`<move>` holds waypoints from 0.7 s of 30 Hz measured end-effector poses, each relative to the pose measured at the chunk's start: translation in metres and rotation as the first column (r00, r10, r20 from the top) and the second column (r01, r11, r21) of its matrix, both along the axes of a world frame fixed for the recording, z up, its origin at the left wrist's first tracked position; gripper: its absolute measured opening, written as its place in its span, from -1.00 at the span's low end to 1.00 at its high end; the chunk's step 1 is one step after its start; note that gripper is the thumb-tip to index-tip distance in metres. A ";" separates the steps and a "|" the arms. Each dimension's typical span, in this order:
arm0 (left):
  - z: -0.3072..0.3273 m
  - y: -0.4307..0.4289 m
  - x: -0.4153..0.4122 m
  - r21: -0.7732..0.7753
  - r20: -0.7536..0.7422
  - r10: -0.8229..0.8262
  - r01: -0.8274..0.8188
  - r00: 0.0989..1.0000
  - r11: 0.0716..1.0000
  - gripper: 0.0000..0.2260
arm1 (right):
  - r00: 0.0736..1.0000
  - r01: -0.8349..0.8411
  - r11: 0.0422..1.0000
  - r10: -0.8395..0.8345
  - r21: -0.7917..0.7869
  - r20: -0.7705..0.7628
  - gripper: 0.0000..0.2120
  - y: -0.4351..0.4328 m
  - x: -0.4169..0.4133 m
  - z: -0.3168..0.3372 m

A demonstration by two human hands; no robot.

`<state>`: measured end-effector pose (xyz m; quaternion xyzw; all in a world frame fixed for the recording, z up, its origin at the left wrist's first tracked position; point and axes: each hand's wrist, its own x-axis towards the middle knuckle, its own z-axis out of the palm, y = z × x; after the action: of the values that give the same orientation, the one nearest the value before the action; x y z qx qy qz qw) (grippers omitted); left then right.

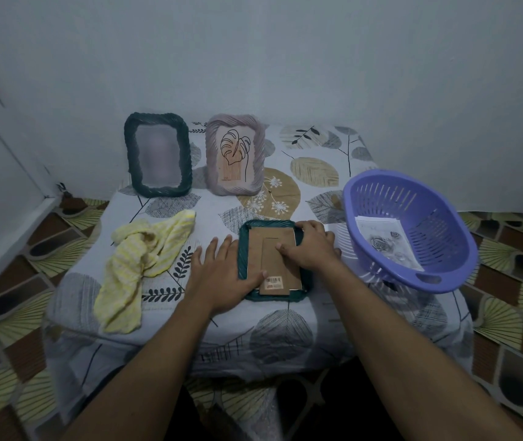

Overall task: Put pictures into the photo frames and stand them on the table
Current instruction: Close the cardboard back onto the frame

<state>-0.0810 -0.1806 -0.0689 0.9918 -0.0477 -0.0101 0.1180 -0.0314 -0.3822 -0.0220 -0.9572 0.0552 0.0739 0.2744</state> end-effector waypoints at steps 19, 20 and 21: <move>0.001 -0.001 0.000 0.003 -0.001 0.006 -0.006 1.000 1.000 -0.07 | 0.981 0.190 0.972 -0.192 0.139 0.004 -0.36 0.012 0.002 -0.005; 0.001 -0.001 0.000 0.003 0.001 0.006 -0.006 1.000 1.000 -0.07 | 0.981 0.191 0.971 -0.193 0.141 0.002 -0.36 0.012 0.002 -0.006; 0.001 -0.001 0.000 0.003 0.002 0.007 -0.007 1.000 1.000 -0.07 | 0.981 0.190 0.971 -0.193 0.142 0.003 -0.36 0.013 0.002 -0.006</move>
<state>-0.0807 -0.1817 -0.0678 0.9921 -0.0445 -0.0089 0.1167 -0.0294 -0.3696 -0.0283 -0.9261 0.1396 0.0428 0.3479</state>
